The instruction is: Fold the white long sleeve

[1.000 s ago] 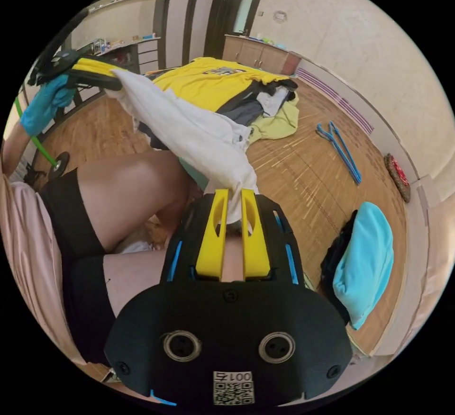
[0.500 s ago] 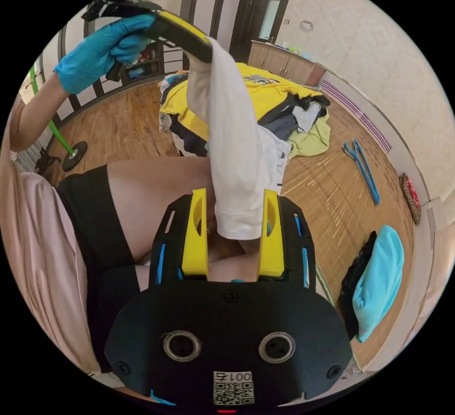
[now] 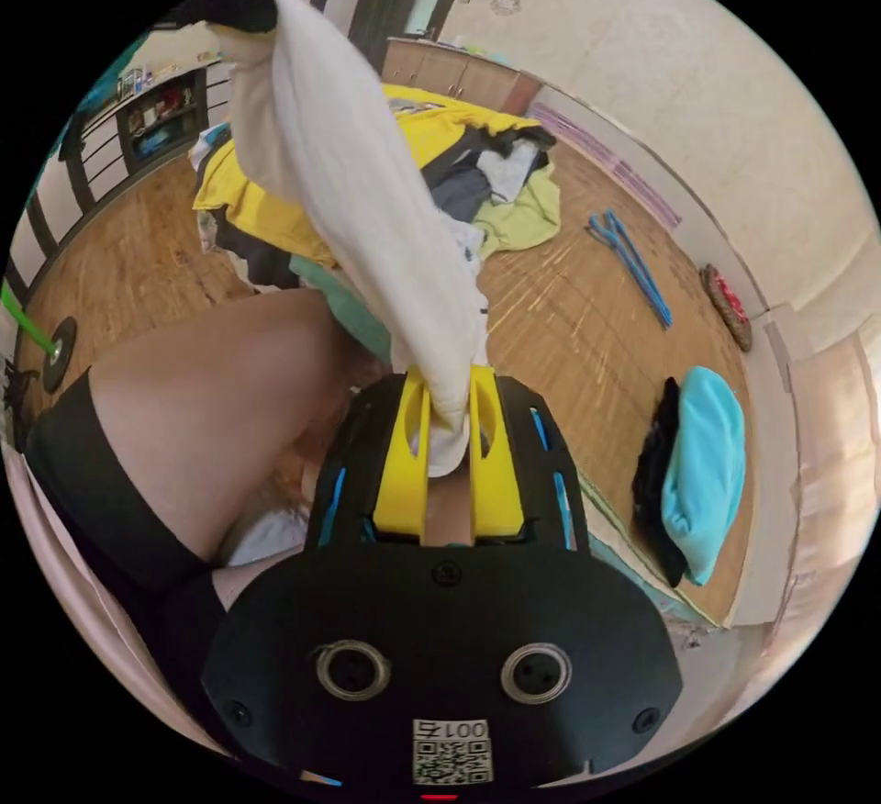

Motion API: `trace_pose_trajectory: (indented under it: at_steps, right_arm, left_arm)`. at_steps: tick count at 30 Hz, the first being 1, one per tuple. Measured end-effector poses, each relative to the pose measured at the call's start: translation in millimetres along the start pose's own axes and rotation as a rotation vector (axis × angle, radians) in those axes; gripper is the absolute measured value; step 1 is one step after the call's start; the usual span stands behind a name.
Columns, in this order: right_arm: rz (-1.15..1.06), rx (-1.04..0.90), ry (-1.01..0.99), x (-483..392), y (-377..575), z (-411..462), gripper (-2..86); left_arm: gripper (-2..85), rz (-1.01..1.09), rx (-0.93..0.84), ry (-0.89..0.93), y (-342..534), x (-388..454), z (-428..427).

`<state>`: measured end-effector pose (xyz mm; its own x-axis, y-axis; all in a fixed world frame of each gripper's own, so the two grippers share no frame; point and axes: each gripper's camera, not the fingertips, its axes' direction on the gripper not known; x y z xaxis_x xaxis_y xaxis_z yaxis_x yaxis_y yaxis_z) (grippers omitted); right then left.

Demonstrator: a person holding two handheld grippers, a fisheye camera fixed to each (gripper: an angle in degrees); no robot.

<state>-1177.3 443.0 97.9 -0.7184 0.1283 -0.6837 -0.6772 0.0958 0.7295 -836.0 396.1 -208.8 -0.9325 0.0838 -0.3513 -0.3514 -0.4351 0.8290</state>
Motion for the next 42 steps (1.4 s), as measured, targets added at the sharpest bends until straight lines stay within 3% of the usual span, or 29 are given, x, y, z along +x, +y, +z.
trace_pose_trajectory:
  at_steps: [5,13,25,31,34,37,42]
  right_arm:
    - [0.183,0.152,0.059,49,12,-56,4.6]
    - [0.191,0.250,0.261,101,11,-114,4.3]
    - [0.278,0.417,0.386,281,-50,-121,4.2]
    - [0.430,0.486,0.590,378,-49,-134,4.1]
    - [0.465,0.432,0.702,404,-8,-126,4.2]
    - [0.460,0.256,0.717,420,55,-90,4.2]
    - [0.534,-0.091,0.480,427,170,-22,4.3]
  left_arm:
    - [-1.3,-0.015,0.045,0.052,0,1,-10]
    - [-1.4,0.086,0.140,0.123,-44,23,-20]
    - [-1.3,0.157,0.303,0.058,-205,64,-2]
    - [-1.4,0.170,0.445,0.164,-280,108,5]
    - [-1.3,0.286,0.455,0.224,-294,152,30]
    - [-1.3,0.431,0.359,0.279,-291,210,80]
    - [-1.4,0.612,0.099,0.388,-244,307,168]
